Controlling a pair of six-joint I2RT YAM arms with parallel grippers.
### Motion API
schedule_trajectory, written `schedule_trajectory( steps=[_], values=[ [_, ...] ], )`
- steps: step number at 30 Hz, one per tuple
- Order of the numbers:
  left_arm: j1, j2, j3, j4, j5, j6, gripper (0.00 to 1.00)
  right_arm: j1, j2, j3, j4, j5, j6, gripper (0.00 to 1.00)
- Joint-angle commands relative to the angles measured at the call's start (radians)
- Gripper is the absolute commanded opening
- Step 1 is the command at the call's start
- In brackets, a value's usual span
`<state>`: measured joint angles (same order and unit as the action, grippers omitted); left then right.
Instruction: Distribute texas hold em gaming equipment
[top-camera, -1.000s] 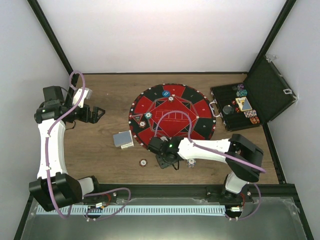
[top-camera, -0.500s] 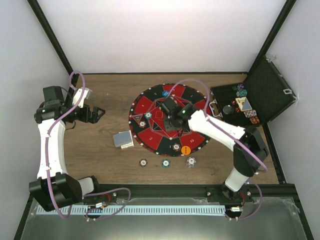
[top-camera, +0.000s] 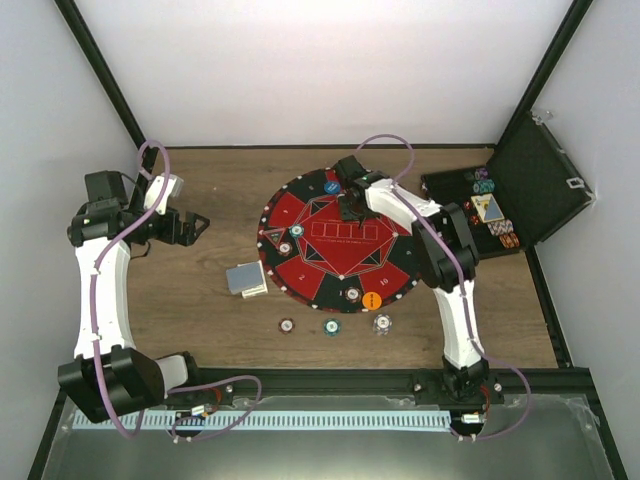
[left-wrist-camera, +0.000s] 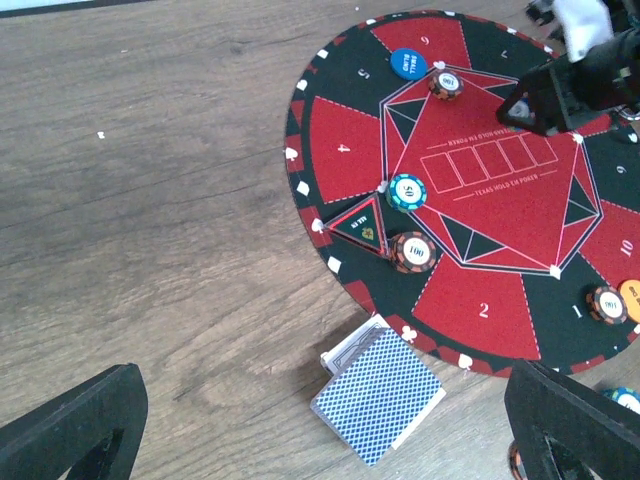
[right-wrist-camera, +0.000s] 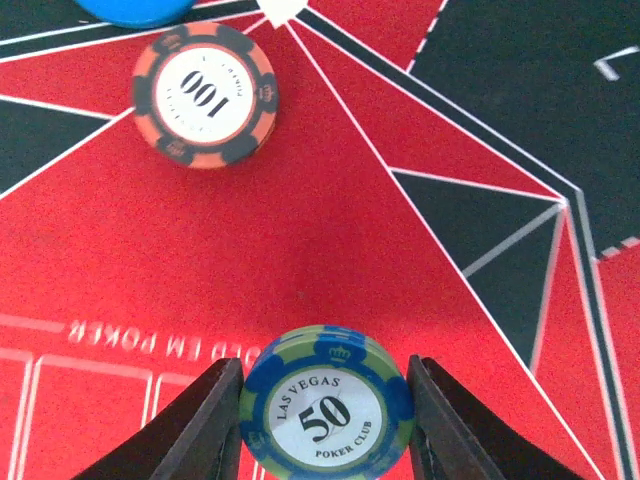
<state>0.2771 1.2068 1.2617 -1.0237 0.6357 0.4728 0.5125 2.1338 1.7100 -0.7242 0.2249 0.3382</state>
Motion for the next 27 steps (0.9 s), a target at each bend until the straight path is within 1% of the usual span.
schedule_trajectory(
  steps=[1, 13, 18, 21, 22, 24, 27],
  values=[
    [0.005, 0.005, 0.029, -0.006, 0.016, 0.004, 1.0, -0.037, 0.087, 0.127, -0.007, -0.032, -0.028, 0.25],
    [0.005, 0.012, 0.022, -0.004, 0.0, 0.015, 1.0, -0.096, 0.279, 0.37, -0.054, -0.011, -0.032, 0.25],
    [0.005, 0.019, 0.021, -0.001, 0.001, 0.015, 1.0, -0.114, 0.321, 0.395, -0.062, 0.006, -0.027, 0.25],
    [0.005, 0.023, 0.019, 0.001, 0.002, 0.015, 1.0, -0.123, 0.324, 0.429, -0.059, -0.014, -0.027, 0.25],
    [0.005, 0.026, 0.018, 0.002, 0.004, 0.012, 1.0, -0.123, 0.349, 0.435, -0.061, -0.015, -0.028, 0.25],
    [0.005, 0.025, 0.018, 0.002, 0.004, 0.013, 1.0, -0.123, 0.368, 0.444, -0.067, -0.018, -0.029, 0.28],
    [0.006, 0.025, 0.018, 0.002, 0.007, 0.013, 1.0, -0.124, 0.367, 0.452, -0.075, -0.016, -0.032, 0.44]
  ],
)
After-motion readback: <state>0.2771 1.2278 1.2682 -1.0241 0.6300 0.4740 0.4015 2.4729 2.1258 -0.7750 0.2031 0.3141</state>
